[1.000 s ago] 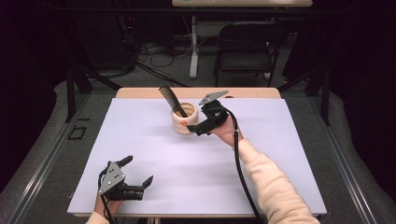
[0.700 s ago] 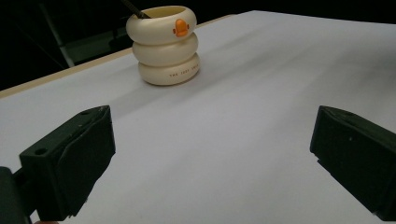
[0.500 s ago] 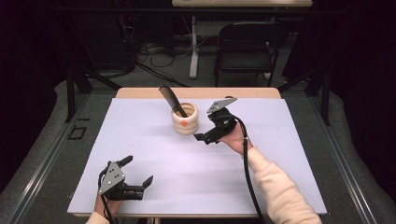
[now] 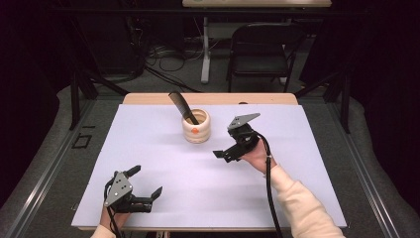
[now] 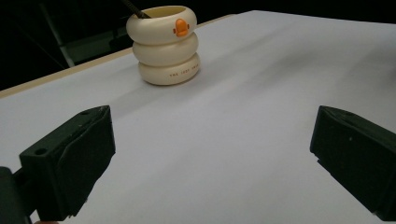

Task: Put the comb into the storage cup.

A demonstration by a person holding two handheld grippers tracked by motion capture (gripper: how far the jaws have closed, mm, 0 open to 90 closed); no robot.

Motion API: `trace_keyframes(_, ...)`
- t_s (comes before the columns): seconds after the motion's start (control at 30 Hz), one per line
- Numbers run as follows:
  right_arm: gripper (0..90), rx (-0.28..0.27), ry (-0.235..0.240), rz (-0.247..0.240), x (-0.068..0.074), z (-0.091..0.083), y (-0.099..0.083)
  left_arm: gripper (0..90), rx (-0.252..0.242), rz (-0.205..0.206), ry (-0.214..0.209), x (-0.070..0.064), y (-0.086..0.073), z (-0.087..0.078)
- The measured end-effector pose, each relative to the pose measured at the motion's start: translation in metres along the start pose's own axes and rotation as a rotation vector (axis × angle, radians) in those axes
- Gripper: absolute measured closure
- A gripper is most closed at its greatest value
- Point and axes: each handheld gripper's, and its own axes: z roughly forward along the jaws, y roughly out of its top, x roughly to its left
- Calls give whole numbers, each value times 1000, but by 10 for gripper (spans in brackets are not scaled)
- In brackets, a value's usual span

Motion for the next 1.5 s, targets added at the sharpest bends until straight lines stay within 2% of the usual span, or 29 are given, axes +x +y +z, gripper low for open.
trace_keyframes(0.27, 0, 19, -2, -3, 3, -7, -9, 1, 0, 1, 0, 0, 0, 0)
trace_keyframes(1.1, 0, 26, -34, -13, 19, -36, -42, 1, 0, 4, 0, 0, 0, 0)
trace_keyframes(1.5, 0, 47, -49, 2, 21, -50, -61, 1, -1, 4, 0, 0, 0, 0)
